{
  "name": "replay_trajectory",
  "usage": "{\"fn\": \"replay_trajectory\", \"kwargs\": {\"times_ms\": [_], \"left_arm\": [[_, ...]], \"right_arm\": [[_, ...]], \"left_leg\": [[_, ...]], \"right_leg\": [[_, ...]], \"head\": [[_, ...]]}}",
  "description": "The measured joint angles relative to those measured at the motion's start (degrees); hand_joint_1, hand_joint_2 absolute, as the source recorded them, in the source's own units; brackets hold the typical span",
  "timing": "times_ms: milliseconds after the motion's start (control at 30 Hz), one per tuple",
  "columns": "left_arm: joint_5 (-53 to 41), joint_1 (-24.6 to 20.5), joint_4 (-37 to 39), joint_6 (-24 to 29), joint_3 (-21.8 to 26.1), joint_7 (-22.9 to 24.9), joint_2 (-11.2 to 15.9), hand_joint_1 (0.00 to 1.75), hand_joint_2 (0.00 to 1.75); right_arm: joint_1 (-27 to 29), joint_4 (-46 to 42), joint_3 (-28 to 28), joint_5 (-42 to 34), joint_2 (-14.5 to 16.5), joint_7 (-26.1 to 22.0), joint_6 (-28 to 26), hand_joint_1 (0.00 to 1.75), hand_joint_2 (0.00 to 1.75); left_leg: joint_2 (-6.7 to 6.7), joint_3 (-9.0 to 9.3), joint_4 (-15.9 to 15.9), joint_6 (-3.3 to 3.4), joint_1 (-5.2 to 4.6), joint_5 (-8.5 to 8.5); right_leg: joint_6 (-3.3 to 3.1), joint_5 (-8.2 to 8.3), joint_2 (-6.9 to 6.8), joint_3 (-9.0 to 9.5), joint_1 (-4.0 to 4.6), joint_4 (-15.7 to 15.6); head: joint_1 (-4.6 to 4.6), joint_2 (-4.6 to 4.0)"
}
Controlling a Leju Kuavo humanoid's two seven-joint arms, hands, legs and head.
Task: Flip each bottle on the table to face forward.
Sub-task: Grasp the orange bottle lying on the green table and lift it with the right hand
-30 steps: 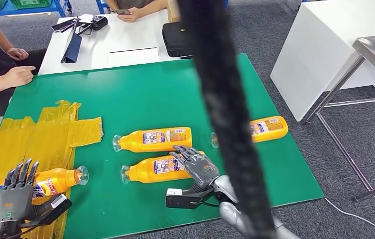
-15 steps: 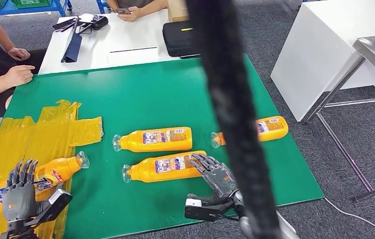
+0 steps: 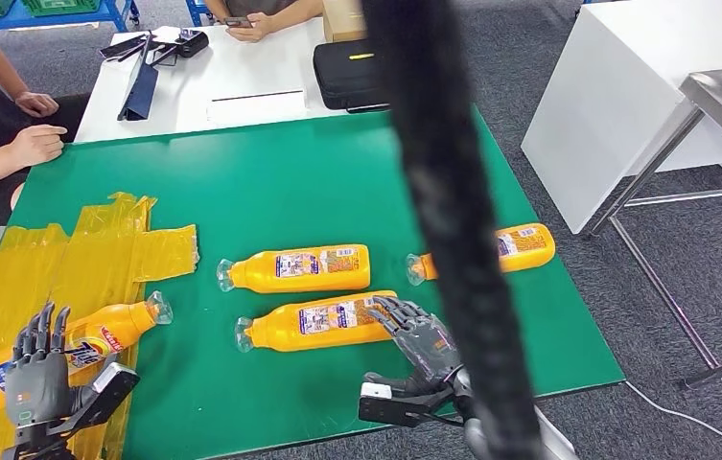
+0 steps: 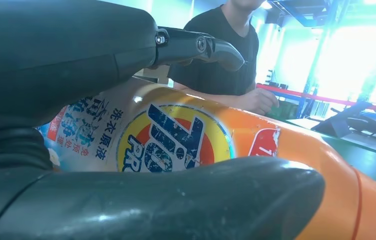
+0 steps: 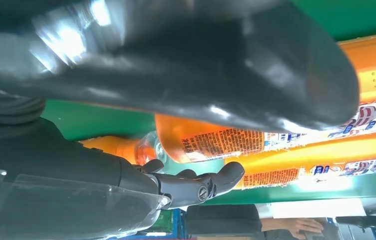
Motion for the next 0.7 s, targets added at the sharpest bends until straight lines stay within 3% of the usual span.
{"fn": "replay_trajectory", "kwargs": {"times_ms": [200, 367, 433, 567, 700], "left_arm": [[3.0, 0.1, -0.2, 0.0, -0.5, 0.0, 0.1, 0.0, 0.0], [29.0, 0.2, -3.7, -1.4, -9.5, -0.1, 1.6, 0.0, 0.0], [33.4, 0.0, -5.3, -3.2, -13.7, 0.0, 2.6, 0.0, 0.0], [34.0, -0.2, -7.5, -5.6, -18.7, 0.0, 3.9, 0.0, 0.0], [34.6, -0.8, -7.9, -9.6, -20.1, 0.0, 4.7, 0.0, 0.0]], "right_arm": [[0.0, 0.0, 0.0, 0.4, 0.0, 0.1, 0.3, 0.0, 0.0], [-0.3, 0.3, -1.5, 3.3, 1.8, 1.6, 1.6, 0.0, 0.0], [-0.4, 0.5, -2.2, 4.0, 2.6, 1.8, 1.8, 0.0, 0.0], [-1.0, 1.5, -3.2, 3.1, 3.5, 0.3, 2.7, 0.0, 0.0], [-3.7, 4.4, -3.3, 1.0, 4.5, -2.0, 4.0, 0.0, 0.0]], "left_leg": [[-0.01, -0.01, 0.0, 0.01, 0.0, 0.01], [0.01, -0.03, 0.0, 0.01, 0.04, 0.02], [0.0, -0.07, 0.0, 0.01, 0.06, 0.04], [0.07, -0.2, 0.0, 0.01, 0.08, 0.06], [0.23, -0.28, 0.0, 0.02, 0.06, 0.07]], "right_leg": [[0.0, 0.0, 0.0, 0.01, 0.0, 0.0], [-0.01, 0.03, 0.0, -0.05, 0.02, 0.0], [-0.01, 0.03, -0.01, -0.08, 0.04, 0.0], [-0.01, 0.04, 0.03, -0.17, 0.04, 0.0], [0.0, 0.07, 0.1, -0.34, 0.03, 0.0]], "head": [[0.0, 0.0], [0.01, 0.0], [-0.01, 0.0], [0.02, 0.0], [0.01, 0.0]]}}
